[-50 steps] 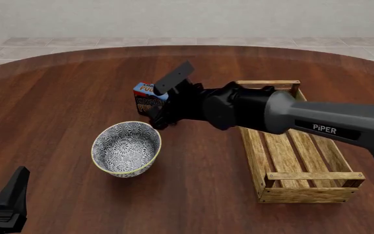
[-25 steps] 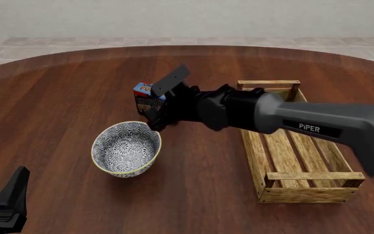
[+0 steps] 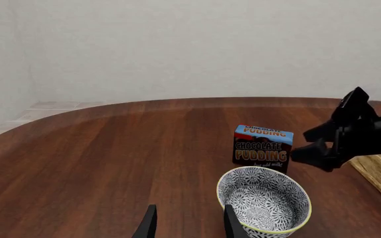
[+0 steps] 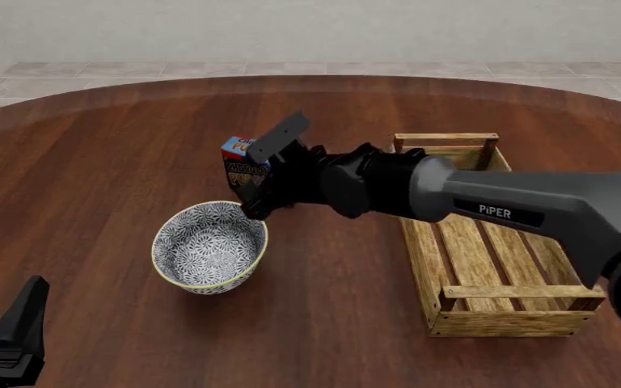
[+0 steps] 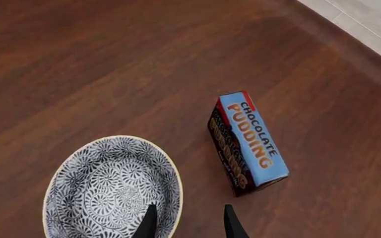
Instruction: Pick up the bowl on the left and put it in the tray.
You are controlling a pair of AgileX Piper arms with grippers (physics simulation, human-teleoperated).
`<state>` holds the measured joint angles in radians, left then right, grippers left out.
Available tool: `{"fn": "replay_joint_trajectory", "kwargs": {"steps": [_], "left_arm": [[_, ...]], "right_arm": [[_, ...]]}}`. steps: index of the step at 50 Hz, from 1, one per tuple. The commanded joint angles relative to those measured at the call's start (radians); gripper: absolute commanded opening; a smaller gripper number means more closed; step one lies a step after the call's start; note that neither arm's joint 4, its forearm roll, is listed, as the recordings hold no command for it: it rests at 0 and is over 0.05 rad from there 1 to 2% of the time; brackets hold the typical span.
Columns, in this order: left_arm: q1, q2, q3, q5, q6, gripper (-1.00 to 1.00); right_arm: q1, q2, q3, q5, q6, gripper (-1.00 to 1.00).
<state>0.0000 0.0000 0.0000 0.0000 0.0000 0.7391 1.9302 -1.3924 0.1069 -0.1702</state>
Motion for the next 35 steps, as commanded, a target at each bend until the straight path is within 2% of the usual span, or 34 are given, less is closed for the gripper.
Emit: {"fn": "replay_joint_trajectory", "kwargs": {"steps": [1,35], "left_arm": [[0.0,0.0,0.0,0.0,0.0,1.0],[0.0,0.0,0.0,0.0,0.0,1.0]], "right_arm": [[0.006,0.014,-0.012,-0.002,0.004,1.0],[-0.017,0.097,-0.057,-0.017,0.009,1.0]]}}
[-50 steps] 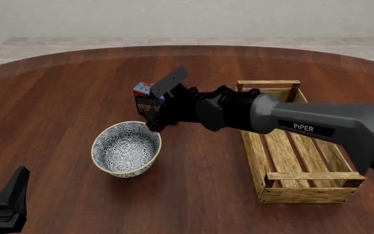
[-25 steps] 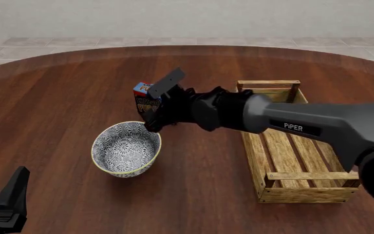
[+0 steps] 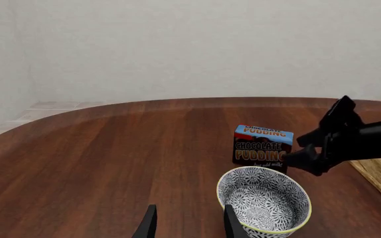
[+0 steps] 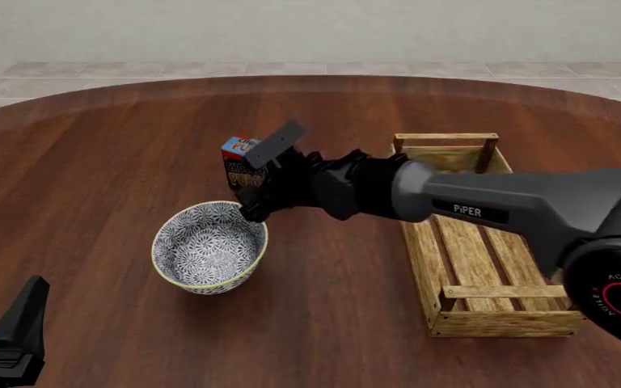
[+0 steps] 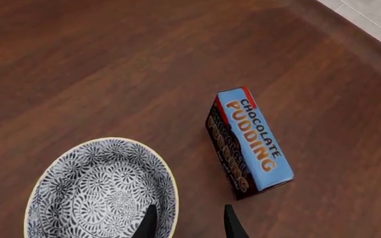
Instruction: Pick up the bowl on the left and put it in the tray.
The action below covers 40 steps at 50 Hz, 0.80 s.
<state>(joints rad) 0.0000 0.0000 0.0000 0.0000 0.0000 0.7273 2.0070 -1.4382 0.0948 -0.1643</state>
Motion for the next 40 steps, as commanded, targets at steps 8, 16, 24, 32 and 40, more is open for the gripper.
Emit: {"fn": "replay_joint_trajectory", "kwargs": {"steps": [8,16,24,32,40], "left_arm": [[0.0,0.0,0.0,0.0,0.0,1.0],[0.0,0.0,0.0,0.0,0.0,1.0],[0.0,0.0,0.0,0.0,0.0,1.0],[0.0,0.0,0.0,0.0,0.0,1.0],[0.0,0.0,0.0,0.0,0.0,1.0]], "right_arm": [[-0.005,0.035,-0.011,-0.016,0.002,1.0],[-0.002,0.047,-0.014,-0.019,0.004,1.0],[0.007,0.058,-0.005,-0.031,0.002,1.0],[0.012,0.061,-0.009,-0.03,0.009,1.0],[0.013,0.074,-0.006,-0.044,0.015,1.0]]}}
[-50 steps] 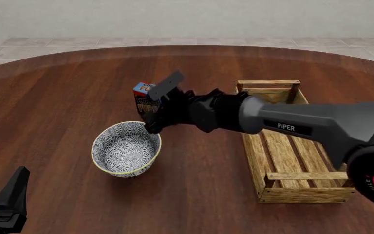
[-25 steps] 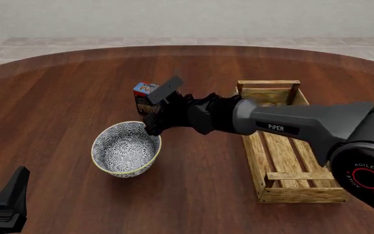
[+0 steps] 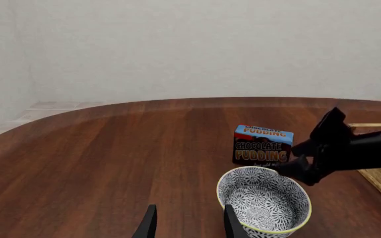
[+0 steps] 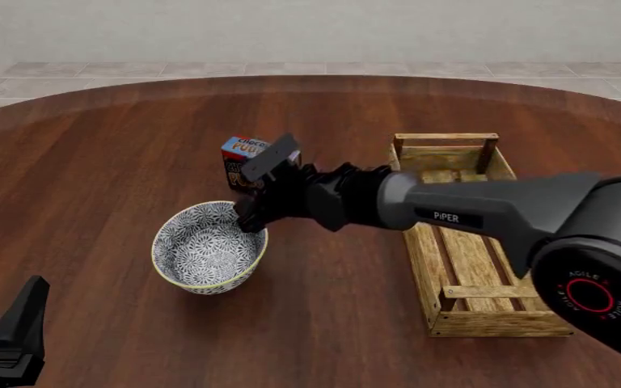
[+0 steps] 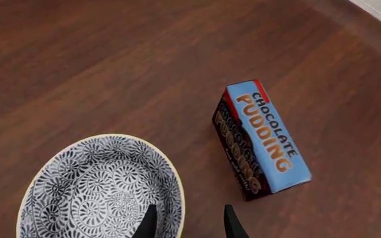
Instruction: Pick up the bowl on the left and put it in the tray.
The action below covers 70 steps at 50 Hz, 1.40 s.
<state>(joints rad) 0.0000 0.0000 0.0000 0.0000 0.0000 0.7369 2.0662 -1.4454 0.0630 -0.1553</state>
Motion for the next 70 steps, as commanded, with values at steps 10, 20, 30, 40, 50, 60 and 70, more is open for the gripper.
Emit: {"fn": "replay_joint_trajectory", "kwargs": {"steps": [10,20,30,40,50,60,70], "left_arm": [[0.0,0.0,0.0,0.0,0.0,1.0],[0.0,0.0,0.0,0.0,0.0,1.0],[0.0,0.0,0.0,0.0,0.0,1.0],[0.0,0.0,0.0,0.0,0.0,1.0],[0.0,0.0,0.0,0.0,0.0,1.0],[0.0,0.0,0.0,0.0,0.0,1.0],[0.0,0.0,0.0,0.0,0.0,1.0]], "right_arm": [[0.006,0.023,-0.005,-0.011,0.006,1.0],[0.009,0.033,-0.012,-0.015,0.011,1.0],[0.012,0.037,-0.012,-0.018,0.014,1.0],[0.013,0.05,-0.007,-0.03,0.02,1.0],[0.021,0.056,-0.001,-0.039,0.026,1.0],[0.022,0.06,-0.004,-0.04,0.027,1.0],[0.026,0.063,-0.006,-0.04,0.028,1.0]]}}
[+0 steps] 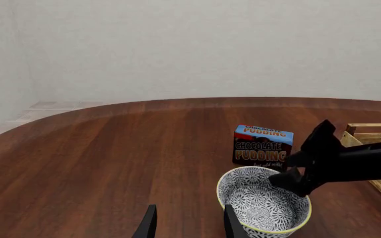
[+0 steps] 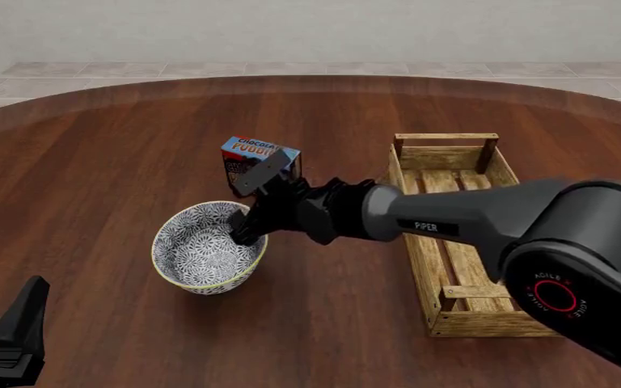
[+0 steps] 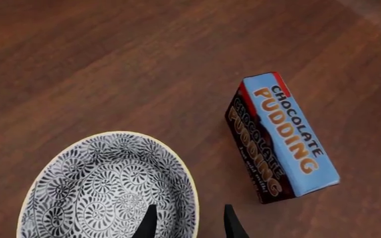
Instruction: Pick up the bowl on the left and put it in the tray.
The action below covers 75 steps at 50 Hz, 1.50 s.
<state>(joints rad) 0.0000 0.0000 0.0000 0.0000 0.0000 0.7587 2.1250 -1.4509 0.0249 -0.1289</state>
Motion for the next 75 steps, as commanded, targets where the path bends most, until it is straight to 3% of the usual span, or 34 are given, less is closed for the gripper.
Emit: {"fn": "replay_joint_trajectory", "kwargs": {"steps": [1,75], "left_arm": [[0.0,0.0,0.0,0.0,0.0,1.0],[0.0,0.0,0.0,0.0,0.0,1.0]], "right_arm": [[0.004,0.006,-0.002,-0.004,0.001,1.0],[0.008,0.064,-0.038,-0.021,0.029,1.0]]}}
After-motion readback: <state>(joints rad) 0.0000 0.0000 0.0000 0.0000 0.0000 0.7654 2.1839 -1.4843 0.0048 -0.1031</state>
